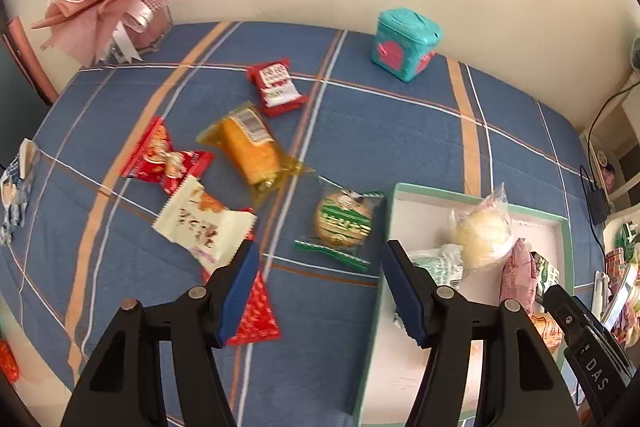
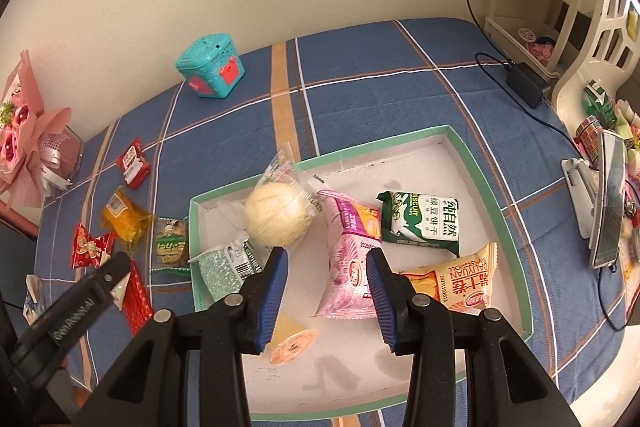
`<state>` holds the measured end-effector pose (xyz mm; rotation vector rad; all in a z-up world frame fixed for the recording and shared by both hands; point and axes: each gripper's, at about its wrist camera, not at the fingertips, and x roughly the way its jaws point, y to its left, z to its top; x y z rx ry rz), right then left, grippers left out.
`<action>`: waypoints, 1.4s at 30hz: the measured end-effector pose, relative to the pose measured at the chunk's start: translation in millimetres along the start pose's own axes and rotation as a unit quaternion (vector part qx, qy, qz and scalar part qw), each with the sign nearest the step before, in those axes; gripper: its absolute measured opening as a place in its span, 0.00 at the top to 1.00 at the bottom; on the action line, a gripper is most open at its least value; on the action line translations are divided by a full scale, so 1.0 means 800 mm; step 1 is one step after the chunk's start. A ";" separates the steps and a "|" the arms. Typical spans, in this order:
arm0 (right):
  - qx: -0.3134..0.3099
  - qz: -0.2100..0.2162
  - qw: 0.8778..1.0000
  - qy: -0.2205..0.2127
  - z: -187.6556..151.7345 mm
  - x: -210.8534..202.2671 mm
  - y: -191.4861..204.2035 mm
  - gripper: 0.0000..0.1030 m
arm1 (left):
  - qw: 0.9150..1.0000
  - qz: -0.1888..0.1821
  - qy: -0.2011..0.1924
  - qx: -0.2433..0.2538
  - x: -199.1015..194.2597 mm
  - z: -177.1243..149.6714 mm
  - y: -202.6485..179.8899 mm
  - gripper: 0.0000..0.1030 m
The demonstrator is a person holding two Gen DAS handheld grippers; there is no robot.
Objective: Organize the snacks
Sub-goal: 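Withdraw both open tools from the tray toward the remaining snacks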
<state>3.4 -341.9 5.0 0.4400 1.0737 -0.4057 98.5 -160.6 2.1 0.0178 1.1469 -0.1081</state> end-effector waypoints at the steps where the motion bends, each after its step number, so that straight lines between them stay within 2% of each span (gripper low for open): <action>1: -0.001 0.000 1.000 0.000 -0.001 0.000 0.002 0.57 | 1.000 0.000 -0.001 -0.001 -0.001 0.000 0.002 0.37; 4: -0.002 -0.002 1.000 0.000 -0.003 0.000 0.007 0.56 | 1.000 0.001 -0.005 -0.003 -0.005 -0.001 0.010 0.36; 6: -0.002 -0.001 1.000 0.001 -0.004 0.002 0.009 0.47 | 1.000 0.001 -0.005 -0.003 -0.006 -0.001 0.013 0.36; 8: -0.003 0.000 1.000 0.002 -0.004 0.004 0.012 0.40 | 1.000 0.000 -0.005 -0.003 -0.006 -0.001 0.016 0.31; 10: -0.005 0.003 1.000 0.006 -0.005 0.008 0.015 0.33 | 1.000 -0.001 -0.009 -0.005 -0.007 0.000 0.021 0.18; 18: -0.018 0.003 1.000 0.003 -0.009 0.014 0.024 0.11 | 1.000 0.025 -0.015 -0.011 -0.003 0.001 0.035 0.10; 20: -0.020 0.002 1.000 0.001 -0.009 0.014 0.025 0.04 | 0.999 0.029 -0.018 -0.009 -0.004 0.001 0.036 0.10; 22: -0.021 -0.002 1.000 -0.002 -0.010 0.014 0.026 0.01 | 0.999 0.029 -0.021 -0.008 -0.004 0.002 0.035 0.10; 33: -0.031 0.003 0.999 -0.022 -0.012 0.014 0.047 0.00 | 0.999 0.029 -0.029 -0.009 -0.004 0.005 0.050 0.08; 35: -0.033 0.014 0.999 -0.024 -0.013 0.015 0.058 0.00 | 0.999 0.031 -0.033 -0.019 -0.006 0.006 0.063 0.00; 39: -0.043 0.032 0.998 -0.024 -0.018 0.018 0.084 0.00 | 0.997 0.029 -0.049 -0.053 -0.015 0.012 0.097 0.00; 42: -0.054 0.050 0.997 -0.018 -0.023 0.023 0.107 0.00 | 0.996 0.038 -0.063 -0.059 -0.022 0.015 0.117 0.00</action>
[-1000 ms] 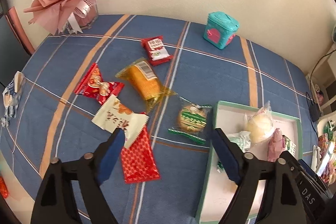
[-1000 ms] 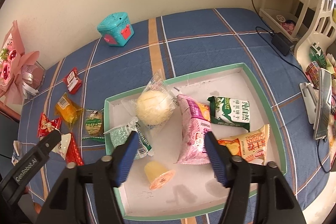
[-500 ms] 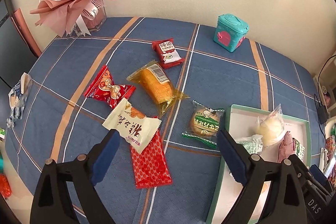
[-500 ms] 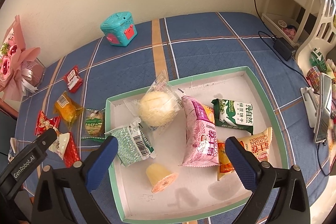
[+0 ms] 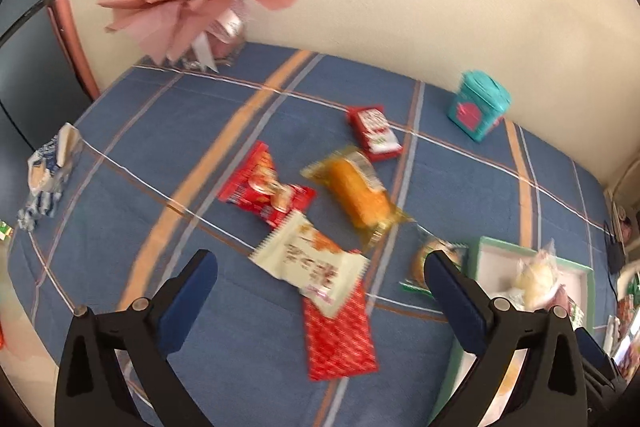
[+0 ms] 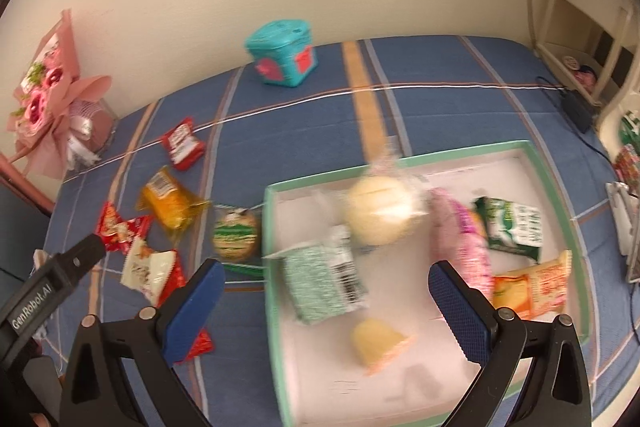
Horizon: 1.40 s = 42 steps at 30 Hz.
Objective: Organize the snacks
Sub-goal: 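Withdraw both open tools from the tray toward the remaining snacks, then grasp white pastry pack with left tool while right grasps red patterned pack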
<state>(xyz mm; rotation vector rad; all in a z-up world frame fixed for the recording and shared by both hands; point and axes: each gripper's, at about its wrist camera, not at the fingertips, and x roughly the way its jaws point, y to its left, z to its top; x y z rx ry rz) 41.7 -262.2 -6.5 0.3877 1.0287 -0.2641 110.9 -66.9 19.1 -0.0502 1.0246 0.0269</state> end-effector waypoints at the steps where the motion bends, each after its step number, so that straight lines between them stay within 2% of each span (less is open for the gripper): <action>1: -0.006 0.007 1.000 0.003 -0.002 0.004 0.009 0.00 | 1.000 0.006 -0.002 0.000 -0.001 0.002 0.009 0.00; 6: -0.034 0.033 0.999 0.016 -0.009 0.017 0.050 0.00 | 1.000 0.005 0.005 -0.010 -0.001 0.010 0.043 0.00; 10: -0.049 0.056 0.997 0.027 -0.016 0.030 0.080 0.00 | 0.999 0.024 0.024 -0.020 0.008 0.010 0.065 0.00; 15: -0.060 0.054 0.996 0.038 -0.022 0.048 0.099 0.00 | 0.997 0.022 0.053 -0.051 0.033 0.011 0.084 0.00; 18: -0.053 0.050 0.997 0.040 -0.019 0.057 0.100 0.00 | 0.995 0.015 0.073 -0.062 0.056 0.012 0.082 0.00; 34: -0.047 0.013 0.998 0.041 -0.003 0.090 0.091 0.00 | 0.990 -0.009 0.127 -0.066 0.139 0.010 0.036 0.00; 39: -0.060 0.003 0.997 0.042 -0.006 0.090 0.095 0.00 | 0.986 -0.011 0.146 -0.075 0.150 0.004 0.043 0.00; 42: -0.061 0.004 0.997 0.041 -0.006 0.088 0.096 0.00 | 0.986 0.003 0.148 -0.076 0.149 0.005 0.053 0.00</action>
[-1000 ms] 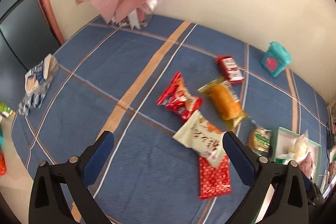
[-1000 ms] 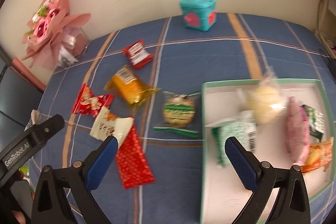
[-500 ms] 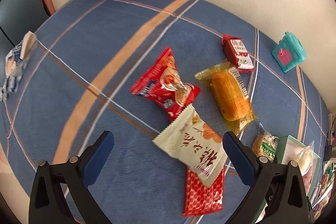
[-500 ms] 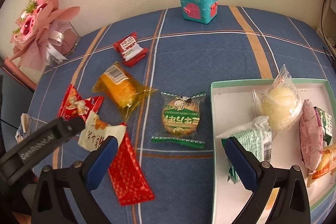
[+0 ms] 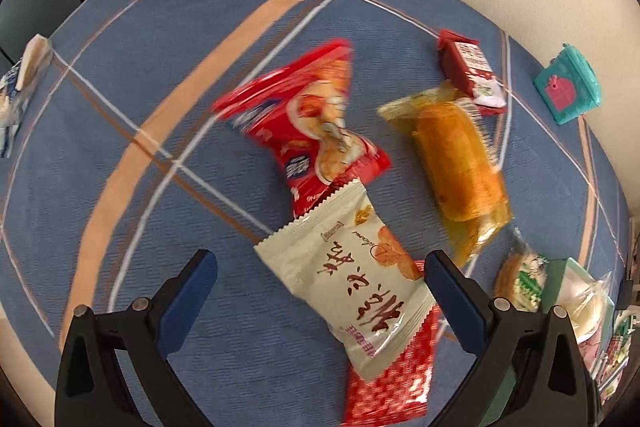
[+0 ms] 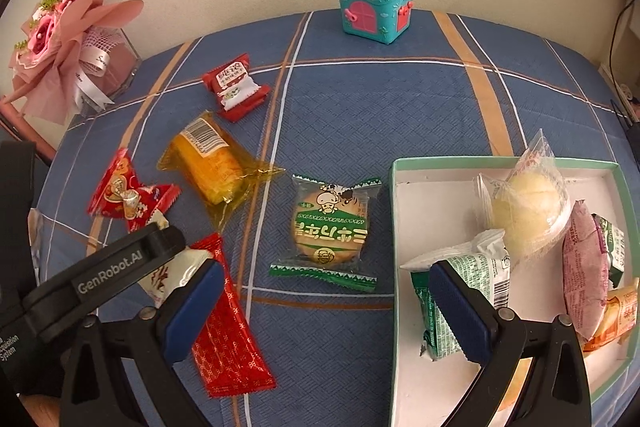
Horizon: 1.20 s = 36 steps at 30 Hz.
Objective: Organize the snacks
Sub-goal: 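Grasp white pastry pack with left tool while right grasps red patterned pack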
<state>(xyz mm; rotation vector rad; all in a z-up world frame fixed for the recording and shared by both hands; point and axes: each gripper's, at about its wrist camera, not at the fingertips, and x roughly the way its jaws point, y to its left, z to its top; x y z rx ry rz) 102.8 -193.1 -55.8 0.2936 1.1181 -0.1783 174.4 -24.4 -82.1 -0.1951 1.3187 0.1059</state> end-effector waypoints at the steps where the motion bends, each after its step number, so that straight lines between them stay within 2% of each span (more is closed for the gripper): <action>1: 0.000 -0.001 1.000 0.000 0.000 0.000 0.000 0.00 | 1.000 0.004 0.000 -0.001 -0.001 0.000 0.003 0.00; 14: -0.051 0.020 0.998 0.018 -0.020 0.004 0.044 0.01 | 0.998 0.047 0.008 -0.028 0.001 0.000 0.055 0.00; 18: -0.078 0.020 0.996 0.032 -0.028 0.012 0.060 0.01 | 0.998 0.019 0.003 -0.055 -0.008 0.003 0.069 0.00; 22: -0.100 0.014 0.994 0.045 -0.038 0.022 0.074 0.03 | 0.999 0.007 -0.003 -0.035 -0.018 0.002 0.062 0.00; 26: -0.117 0.010 0.992 0.056 -0.046 0.032 0.084 0.05 | 1.000 -0.005 0.013 -0.012 -0.009 -0.002 0.048 0.00; 31: -0.135 0.007 0.989 0.068 -0.057 0.043 0.097 0.07 | 0.999 -0.003 0.033 0.006 0.008 -0.006 0.026 0.00; 36: -0.137 0.008 0.988 0.074 -0.064 0.051 0.101 0.12 | 0.999 0.016 0.033 0.012 0.021 -0.010 0.008 0.02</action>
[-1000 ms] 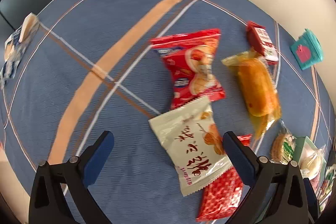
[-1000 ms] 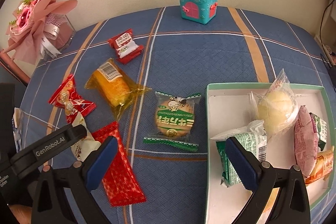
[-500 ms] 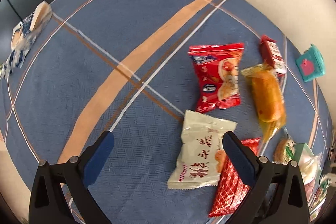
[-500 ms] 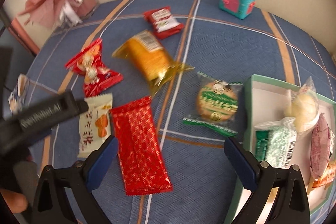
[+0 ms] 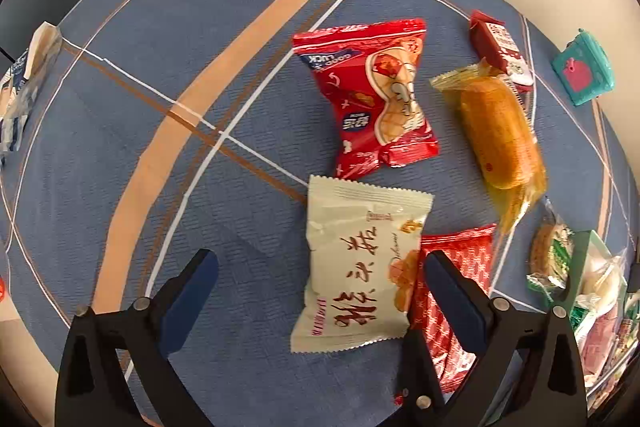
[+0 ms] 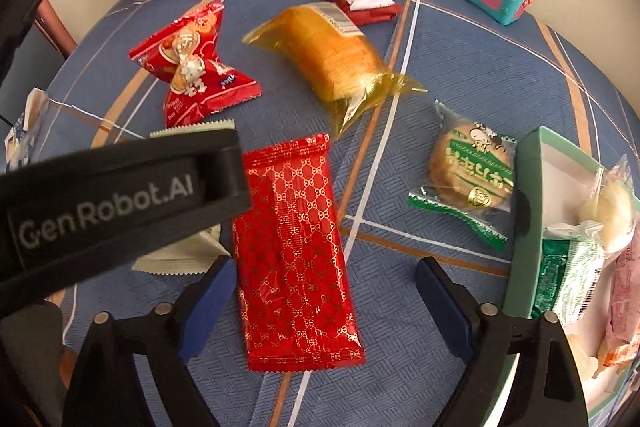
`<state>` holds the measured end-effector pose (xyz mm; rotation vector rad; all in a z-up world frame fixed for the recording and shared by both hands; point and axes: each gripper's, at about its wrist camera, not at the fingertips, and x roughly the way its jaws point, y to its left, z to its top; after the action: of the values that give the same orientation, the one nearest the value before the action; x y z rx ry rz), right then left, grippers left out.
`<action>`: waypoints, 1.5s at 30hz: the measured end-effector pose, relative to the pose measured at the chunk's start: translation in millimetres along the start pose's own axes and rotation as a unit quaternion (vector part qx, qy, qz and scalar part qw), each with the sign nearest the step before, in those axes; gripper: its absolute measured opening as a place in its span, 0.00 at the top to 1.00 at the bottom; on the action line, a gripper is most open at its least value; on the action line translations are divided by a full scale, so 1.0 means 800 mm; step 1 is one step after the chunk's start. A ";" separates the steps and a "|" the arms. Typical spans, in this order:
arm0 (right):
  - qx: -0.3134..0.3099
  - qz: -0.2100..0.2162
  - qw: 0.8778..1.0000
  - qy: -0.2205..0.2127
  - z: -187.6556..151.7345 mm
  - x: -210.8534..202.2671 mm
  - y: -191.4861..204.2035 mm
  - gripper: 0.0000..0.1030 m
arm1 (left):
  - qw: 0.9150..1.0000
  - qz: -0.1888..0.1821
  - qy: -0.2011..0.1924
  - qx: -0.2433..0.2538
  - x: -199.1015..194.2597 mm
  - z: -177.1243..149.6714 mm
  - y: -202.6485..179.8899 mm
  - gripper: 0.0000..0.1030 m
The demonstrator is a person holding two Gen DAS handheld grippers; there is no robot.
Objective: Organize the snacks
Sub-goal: 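Grasp white pastry pack with left tool while right grasps red patterned pack, then carry white pastry pack with left tool while right carries red pack to tray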
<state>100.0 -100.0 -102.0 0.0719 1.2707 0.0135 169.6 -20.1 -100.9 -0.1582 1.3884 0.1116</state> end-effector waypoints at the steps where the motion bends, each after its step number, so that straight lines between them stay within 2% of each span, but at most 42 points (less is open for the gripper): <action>1: 0.004 0.001 1.000 -0.002 0.000 -0.001 -0.001 0.15 | 1.000 0.001 0.000 -0.002 0.000 0.001 0.002 0.05; 2: 0.007 0.000 1.000 -0.004 0.000 -0.002 -0.003 0.21 | 1.000 -0.003 0.000 -0.005 0.001 0.001 0.004 0.07; 4: 0.011 0.003 1.000 -0.008 -0.001 -0.006 -0.006 0.30 | 1.000 -0.011 0.005 -0.009 0.004 0.001 0.012 0.25; 6: 0.014 0.009 1.000 -0.009 -0.001 -0.007 -0.008 0.34 | 1.000 -0.006 0.008 -0.005 0.006 -0.001 0.024 0.30; 8: 0.015 0.010 1.000 -0.010 -0.001 -0.007 -0.006 0.43 | 1.000 -0.002 0.005 0.000 0.010 -0.006 0.029 0.37; 9: 0.015 0.010 1.000 -0.011 -0.002 -0.008 -0.006 0.43 | 1.000 -0.002 0.004 0.002 0.007 -0.005 0.030 0.43; 14: 0.024 0.022 0.999 -0.012 -0.002 -0.017 -0.014 0.51 | 1.000 -0.014 -0.001 -0.001 -0.004 -0.005 0.023 0.47; 27: 0.030 0.050 0.998 -0.038 -0.002 -0.068 -0.025 0.54 | 0.998 -0.033 -0.053 -0.009 -0.075 -0.010 0.025 0.48; 33: 0.025 0.057 0.996 -0.067 -0.002 -0.103 -0.017 0.54 | 0.996 -0.039 -0.083 -0.007 -0.118 -0.014 0.033 0.48; 37: 0.027 0.058 0.995 -0.078 -0.005 -0.117 -0.020 0.54 | 0.994 -0.039 -0.100 -0.008 -0.129 -0.019 0.032 0.48; 45: 0.074 0.057 0.992 -0.084 -0.008 -0.130 -0.067 0.54 | 0.992 -0.048 -0.120 0.005 -0.141 -0.024 0.006 0.48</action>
<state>61.6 -158.6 -7.7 0.2683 1.0964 0.0108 130.0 -16.9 6.5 -0.1956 1.1404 0.0417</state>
